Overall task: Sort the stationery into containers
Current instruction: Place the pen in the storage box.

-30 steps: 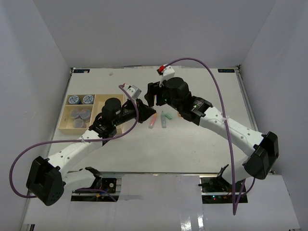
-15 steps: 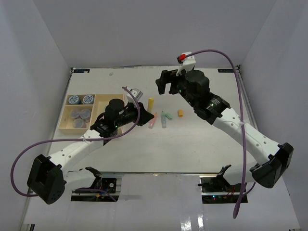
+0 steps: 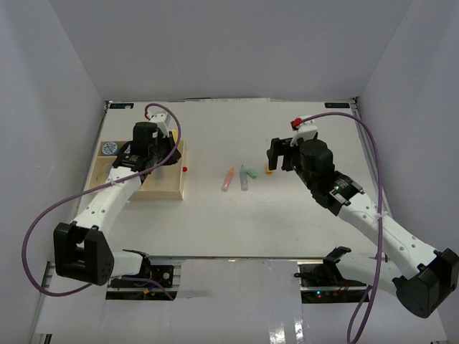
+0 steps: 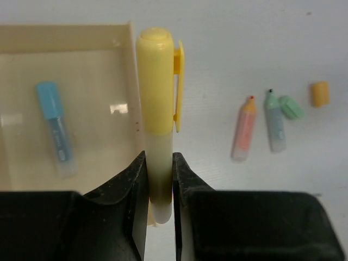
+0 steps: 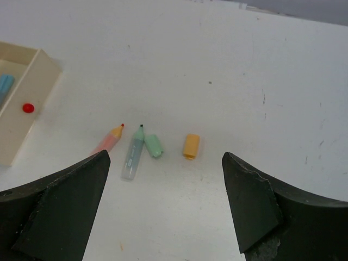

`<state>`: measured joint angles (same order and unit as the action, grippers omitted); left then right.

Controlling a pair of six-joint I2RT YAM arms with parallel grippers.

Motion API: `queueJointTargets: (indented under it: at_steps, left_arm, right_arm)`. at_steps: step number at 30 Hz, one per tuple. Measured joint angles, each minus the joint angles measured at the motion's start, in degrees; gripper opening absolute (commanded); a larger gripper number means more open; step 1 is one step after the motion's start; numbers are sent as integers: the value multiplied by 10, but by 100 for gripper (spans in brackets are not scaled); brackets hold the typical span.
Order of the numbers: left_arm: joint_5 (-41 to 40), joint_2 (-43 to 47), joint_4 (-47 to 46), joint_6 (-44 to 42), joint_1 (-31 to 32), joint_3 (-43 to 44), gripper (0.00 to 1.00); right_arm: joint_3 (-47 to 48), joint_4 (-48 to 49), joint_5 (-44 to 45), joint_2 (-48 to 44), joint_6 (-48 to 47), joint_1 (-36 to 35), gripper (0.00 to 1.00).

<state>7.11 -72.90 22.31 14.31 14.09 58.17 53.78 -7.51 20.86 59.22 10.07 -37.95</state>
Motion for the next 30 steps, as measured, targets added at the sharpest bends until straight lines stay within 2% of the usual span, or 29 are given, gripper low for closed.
queueJointTargets:
  at_steps: [4,9,15,21,22,25,26,30]
  left_arm:
    - [-19,-69,51,-11,-48,28,30]
    - [-24,-140,90,-14,-89,40,42]
    - [-27,-192,105,-12,-99,61,55]
    - [-23,-196,104,-7,-99,73,74]
    - [-20,-194,102,-7,-99,74,80]
    - [-7,-177,101,-3,-99,74,88]
    - [0,-166,98,-2,-99,74,96]
    - [48,-90,54,4,-99,56,98]
  right_arm:
    - [-45,-9,-6,-18,0,0,90]
    - [-89,-21,-28,-27,6,0,92]
    - [-116,-34,-61,-19,17,0,96]
    - [-116,-38,-87,30,30,0,100]
    - [-116,-39,-91,40,32,0,97]
    - [-109,-45,-95,80,38,-7,94]
    - [-104,-47,-96,95,41,-11,93]
    - [-68,-51,-95,172,54,-33,83]
